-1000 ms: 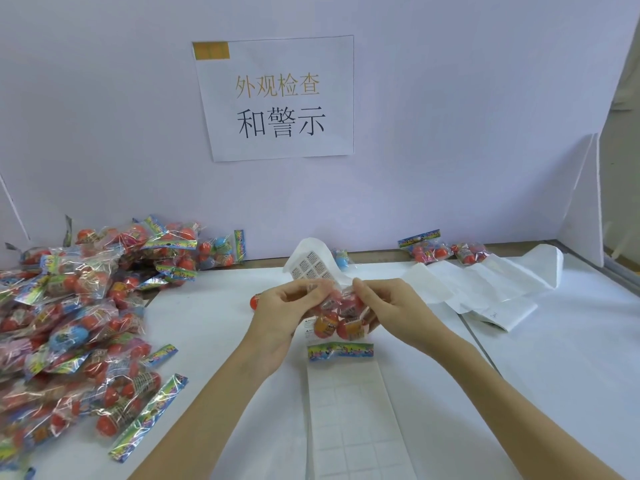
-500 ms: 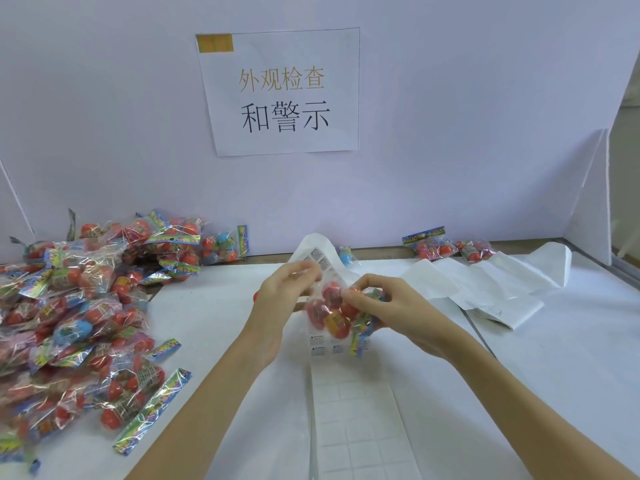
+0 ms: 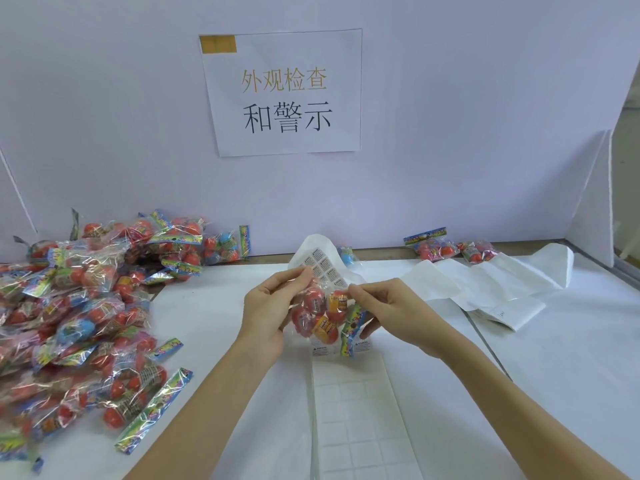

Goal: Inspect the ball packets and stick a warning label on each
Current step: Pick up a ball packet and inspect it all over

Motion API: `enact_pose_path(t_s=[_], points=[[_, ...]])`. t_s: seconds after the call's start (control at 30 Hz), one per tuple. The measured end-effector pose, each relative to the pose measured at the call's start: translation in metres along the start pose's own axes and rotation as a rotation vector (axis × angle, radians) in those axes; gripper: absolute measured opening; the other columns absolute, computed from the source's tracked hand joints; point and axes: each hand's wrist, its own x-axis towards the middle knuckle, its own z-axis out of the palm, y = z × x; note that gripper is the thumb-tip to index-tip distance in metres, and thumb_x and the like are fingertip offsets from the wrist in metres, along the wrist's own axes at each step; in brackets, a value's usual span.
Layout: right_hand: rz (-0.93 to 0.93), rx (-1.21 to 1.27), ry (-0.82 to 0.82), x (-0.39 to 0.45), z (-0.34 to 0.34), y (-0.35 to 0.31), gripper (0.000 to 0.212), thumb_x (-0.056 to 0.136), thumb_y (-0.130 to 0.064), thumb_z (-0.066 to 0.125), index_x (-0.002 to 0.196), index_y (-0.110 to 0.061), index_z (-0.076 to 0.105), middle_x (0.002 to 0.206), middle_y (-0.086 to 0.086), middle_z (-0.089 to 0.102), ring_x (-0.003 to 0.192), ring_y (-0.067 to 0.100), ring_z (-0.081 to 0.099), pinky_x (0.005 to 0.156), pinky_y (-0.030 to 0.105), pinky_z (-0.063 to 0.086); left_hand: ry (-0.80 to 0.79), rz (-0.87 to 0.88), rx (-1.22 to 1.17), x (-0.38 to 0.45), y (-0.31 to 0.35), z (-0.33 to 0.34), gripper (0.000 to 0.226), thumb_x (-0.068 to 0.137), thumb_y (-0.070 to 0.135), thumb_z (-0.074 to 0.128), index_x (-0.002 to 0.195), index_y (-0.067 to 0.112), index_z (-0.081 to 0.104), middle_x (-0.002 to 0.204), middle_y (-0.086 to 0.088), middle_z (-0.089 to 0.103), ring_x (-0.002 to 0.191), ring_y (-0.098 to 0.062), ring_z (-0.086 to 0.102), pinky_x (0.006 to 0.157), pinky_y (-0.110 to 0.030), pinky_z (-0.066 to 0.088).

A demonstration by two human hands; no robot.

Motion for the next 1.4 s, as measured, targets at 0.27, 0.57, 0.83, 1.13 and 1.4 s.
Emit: enact_pose_path(t_s=[0.27,0.57,0.83,1.13,1.4], points=[[0.099,0.217,-0.115,0.001,-0.003,0.005,0.029,0.102,-0.030,0.064,0.120,-0.008,0.071,0.102,0.013,0.080,0.094,0.030,0.079,0.075,0.029,0.063,0.098,0.223,0.122,0.002,-0.004,0.000,0.010,0.085,0.016,0.084,0.095,0.015,0.082,0.089,-0.001,0.081,0.077,-0.013,0.078,0.059,-0.020,0.058],[0.077,0.122,-0.047,0.000,-0.020,0.006,0.023,0.106,-0.023,0.060,0.119,-0.009,0.071,0.098,0.011,0.081,0.089,0.027,0.079,0.075,0.028,0.062,-0.103,0.117,0.252,0.004,-0.004,0.000,0.028,0.093,0.042,0.073,0.111,0.021,0.078,0.107,-0.003,0.080,0.093,-0.024,0.076,0.089,-0.042,0.062],[0.066,0.319,0.290,0.006,-0.019,0.008,0.023,0.099,-0.024,0.070,0.100,-0.002,0.076,0.085,0.008,0.073,0.075,0.017,0.068,0.073,0.027,0.060,-0.608,0.000,0.377,0.000,-0.004,-0.005,0.037,0.090,0.037,0.078,0.123,0.023,0.073,0.094,-0.006,0.070,0.082,-0.018,0.067,0.076,-0.029,0.057],[0.062,0.386,0.151,0.007,-0.010,0.011,0.031,0.100,-0.032,0.067,0.107,-0.003,0.079,0.104,0.014,0.080,0.089,0.018,0.074,0.077,0.022,0.059,-0.209,0.159,0.359,0.004,-0.006,-0.001,0.019,0.098,0.022,0.071,0.112,0.014,0.080,0.096,-0.009,0.080,0.077,-0.017,0.071,0.068,-0.030,0.058],[0.068,0.356,0.053,0.002,-0.005,0.004,0.038,0.108,-0.036,0.053,0.116,-0.005,0.074,0.103,0.016,0.079,0.093,0.024,0.076,0.082,0.033,0.063,-0.150,0.165,0.260,0.005,-0.005,-0.003,0.017,0.098,0.014,0.070,0.107,0.003,0.079,0.092,-0.016,0.078,0.072,-0.022,0.074,0.067,-0.031,0.061]])
